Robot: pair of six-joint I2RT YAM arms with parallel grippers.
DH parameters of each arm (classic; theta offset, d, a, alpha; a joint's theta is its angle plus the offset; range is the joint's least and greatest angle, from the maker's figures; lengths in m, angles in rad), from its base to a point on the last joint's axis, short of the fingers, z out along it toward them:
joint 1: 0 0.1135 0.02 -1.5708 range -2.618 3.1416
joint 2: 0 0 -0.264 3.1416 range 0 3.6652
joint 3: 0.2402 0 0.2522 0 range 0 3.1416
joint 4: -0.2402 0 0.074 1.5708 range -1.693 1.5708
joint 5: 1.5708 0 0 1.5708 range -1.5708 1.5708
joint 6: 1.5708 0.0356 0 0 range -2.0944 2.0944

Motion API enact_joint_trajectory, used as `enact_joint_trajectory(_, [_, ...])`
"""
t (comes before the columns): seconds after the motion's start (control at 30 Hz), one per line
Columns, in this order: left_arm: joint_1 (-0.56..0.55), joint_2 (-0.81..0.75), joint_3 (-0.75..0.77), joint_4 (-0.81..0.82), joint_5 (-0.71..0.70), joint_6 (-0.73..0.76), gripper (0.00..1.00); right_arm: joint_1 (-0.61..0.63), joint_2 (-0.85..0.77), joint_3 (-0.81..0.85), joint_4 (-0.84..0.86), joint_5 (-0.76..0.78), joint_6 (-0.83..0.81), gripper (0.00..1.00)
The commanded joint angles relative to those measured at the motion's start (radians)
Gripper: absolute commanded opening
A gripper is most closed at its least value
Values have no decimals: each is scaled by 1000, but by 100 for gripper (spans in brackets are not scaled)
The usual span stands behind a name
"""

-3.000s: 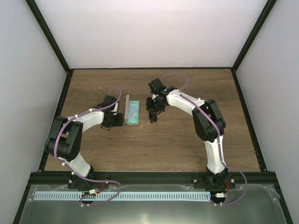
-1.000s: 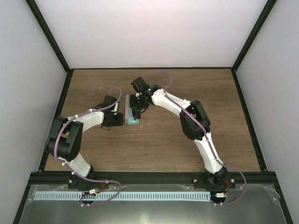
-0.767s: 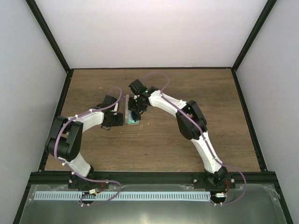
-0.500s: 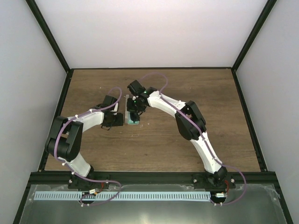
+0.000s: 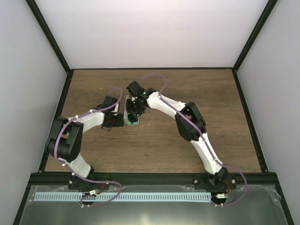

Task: Organize the sunglasses
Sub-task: Place the sunglasses in the sunglasses case.

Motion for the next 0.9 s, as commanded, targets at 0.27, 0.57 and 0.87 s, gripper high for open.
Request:
enact_joint_trajectory(0.27, [2, 10, -28, -8, 23, 2, 54, 9, -75, 20, -42, 86, -37, 23])
enact_joint_trajectory(0.57, [2, 18, -23, -3, 29, 0, 54, 9, -201, -188, 16, 96, -34, 10])
enact_joint_trajectory(0.87, [3, 22, -24, -4, 27, 1, 54, 13, -196, -303, 78, 14, -25, 4])
